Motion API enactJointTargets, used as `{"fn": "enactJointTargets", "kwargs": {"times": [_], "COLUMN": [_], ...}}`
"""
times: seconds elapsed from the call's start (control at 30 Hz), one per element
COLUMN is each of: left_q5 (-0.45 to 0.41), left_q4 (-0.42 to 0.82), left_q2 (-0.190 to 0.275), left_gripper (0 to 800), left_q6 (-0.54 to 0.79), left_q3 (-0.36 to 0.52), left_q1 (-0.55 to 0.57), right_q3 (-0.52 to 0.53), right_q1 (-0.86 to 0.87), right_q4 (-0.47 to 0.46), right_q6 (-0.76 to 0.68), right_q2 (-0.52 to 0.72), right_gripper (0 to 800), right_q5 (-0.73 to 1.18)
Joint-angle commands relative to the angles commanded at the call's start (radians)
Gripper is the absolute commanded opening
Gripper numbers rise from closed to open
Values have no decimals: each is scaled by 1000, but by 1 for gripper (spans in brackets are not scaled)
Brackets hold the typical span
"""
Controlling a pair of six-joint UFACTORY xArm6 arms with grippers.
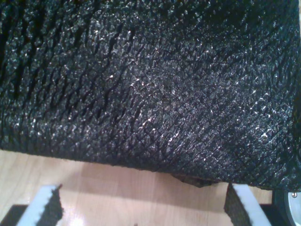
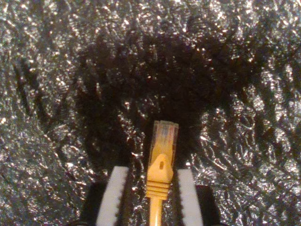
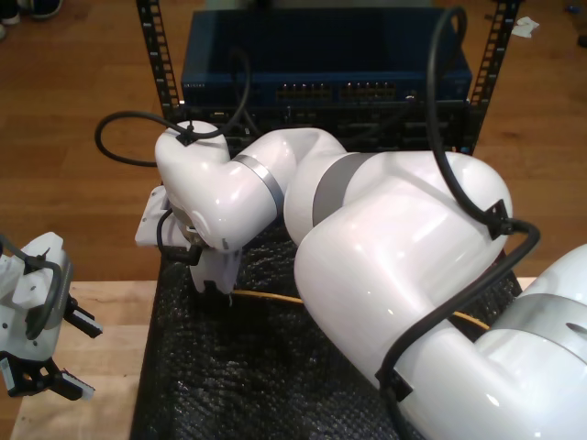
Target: Grab the cable and plug it in
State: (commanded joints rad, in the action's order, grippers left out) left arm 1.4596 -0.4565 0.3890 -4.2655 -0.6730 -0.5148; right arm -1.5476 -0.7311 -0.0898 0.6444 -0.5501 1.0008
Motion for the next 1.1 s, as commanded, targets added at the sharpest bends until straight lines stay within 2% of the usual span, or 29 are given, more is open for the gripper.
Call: {"fn": "enactJointTargets", "kwargs": {"times": [0.3, 0.47, 0.57, 0.87, 1.1], "left_q5": [0, 0, 0, 6, 26], "left_q4": [0, 0, 0, -2, -3], "left_q2": [0, 0, 0, 0, 2], "left_gripper": [800, 799, 799, 800, 800], "left_q6": [0, 0, 0, 3, 3], "left_q3": [-2, -2, -2, 0, -2], "left_q1": [0, 0, 0, 0, 0], "right_q3": [0, 0, -2, -37, -38], "right_q1": [-2, -2, -2, 44, 94], "right_q4": [-5, -11, -31, -28, -14], "right_q6": [2, 2, 2, 18, 114], "right_q2": [-3, -6, -6, 54, 89], "right_gripper": [172, 43, 8, 6, 4], "right_q5": [0, 0, 0, 44, 114]}}
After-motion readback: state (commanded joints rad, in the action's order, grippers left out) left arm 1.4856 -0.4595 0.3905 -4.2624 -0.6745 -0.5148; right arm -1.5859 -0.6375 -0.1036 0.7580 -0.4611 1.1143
